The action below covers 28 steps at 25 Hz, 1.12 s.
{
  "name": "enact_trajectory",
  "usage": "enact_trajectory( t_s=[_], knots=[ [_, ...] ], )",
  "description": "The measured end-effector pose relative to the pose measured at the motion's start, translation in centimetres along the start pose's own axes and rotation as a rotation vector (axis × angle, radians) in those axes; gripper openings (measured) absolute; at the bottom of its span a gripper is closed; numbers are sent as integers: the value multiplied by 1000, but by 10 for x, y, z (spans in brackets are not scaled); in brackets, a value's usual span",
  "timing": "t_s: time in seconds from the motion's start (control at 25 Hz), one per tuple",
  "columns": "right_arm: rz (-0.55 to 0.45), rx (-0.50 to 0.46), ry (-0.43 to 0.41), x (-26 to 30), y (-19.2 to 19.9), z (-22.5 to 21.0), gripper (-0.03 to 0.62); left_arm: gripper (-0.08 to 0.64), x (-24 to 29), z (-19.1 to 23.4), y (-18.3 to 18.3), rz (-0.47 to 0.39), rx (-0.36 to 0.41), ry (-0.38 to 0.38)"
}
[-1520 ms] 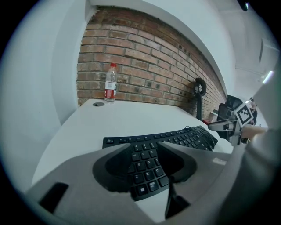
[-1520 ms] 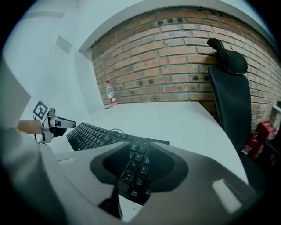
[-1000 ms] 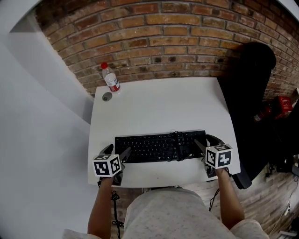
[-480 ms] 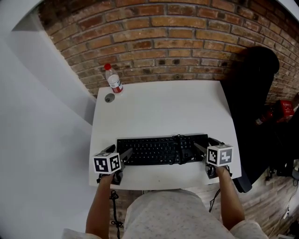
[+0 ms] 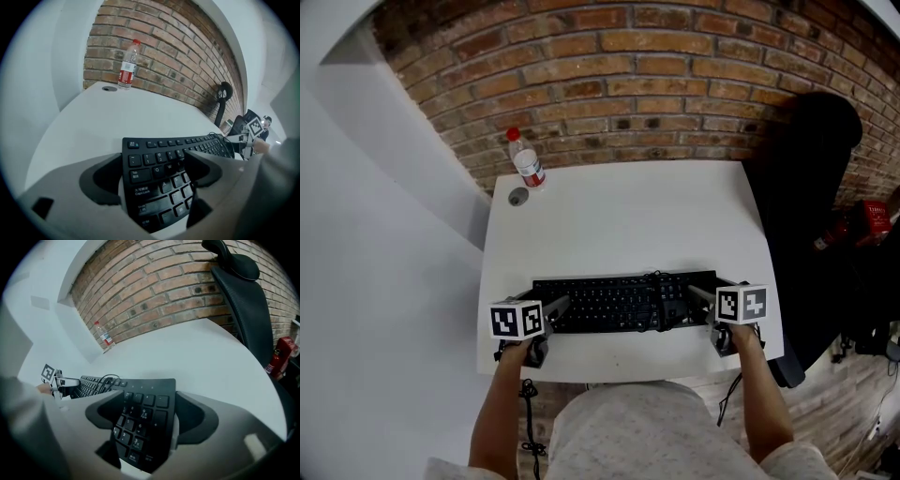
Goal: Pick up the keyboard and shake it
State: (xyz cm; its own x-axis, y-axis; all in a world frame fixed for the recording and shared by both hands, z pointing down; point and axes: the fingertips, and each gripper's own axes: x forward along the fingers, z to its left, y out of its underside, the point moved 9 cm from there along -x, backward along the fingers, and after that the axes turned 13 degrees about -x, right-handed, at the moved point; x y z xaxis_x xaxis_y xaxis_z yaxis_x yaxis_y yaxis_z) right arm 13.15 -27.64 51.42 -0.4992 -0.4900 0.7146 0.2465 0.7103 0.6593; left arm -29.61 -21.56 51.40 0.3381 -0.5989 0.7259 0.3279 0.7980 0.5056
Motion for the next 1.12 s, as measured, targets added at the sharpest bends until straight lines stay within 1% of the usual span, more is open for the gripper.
enact_trajectory(
  t_s=[0.28,0.64,0.88,1.12],
  knots=[
    [25,17,10,4,-2,0,353,405,3,-1,-3,17,-14,-36],
    [12,36,31,2,0,0,344,400,2,-4,-1,30,-28,-64],
    [-19,26,51,-6,-4,4,333,402,-6,-4,5,-10,-23,-53],
    [-35,28,47,-13,-7,7,327,400,-12,-7,3,-39,-1,-45]
  ],
)
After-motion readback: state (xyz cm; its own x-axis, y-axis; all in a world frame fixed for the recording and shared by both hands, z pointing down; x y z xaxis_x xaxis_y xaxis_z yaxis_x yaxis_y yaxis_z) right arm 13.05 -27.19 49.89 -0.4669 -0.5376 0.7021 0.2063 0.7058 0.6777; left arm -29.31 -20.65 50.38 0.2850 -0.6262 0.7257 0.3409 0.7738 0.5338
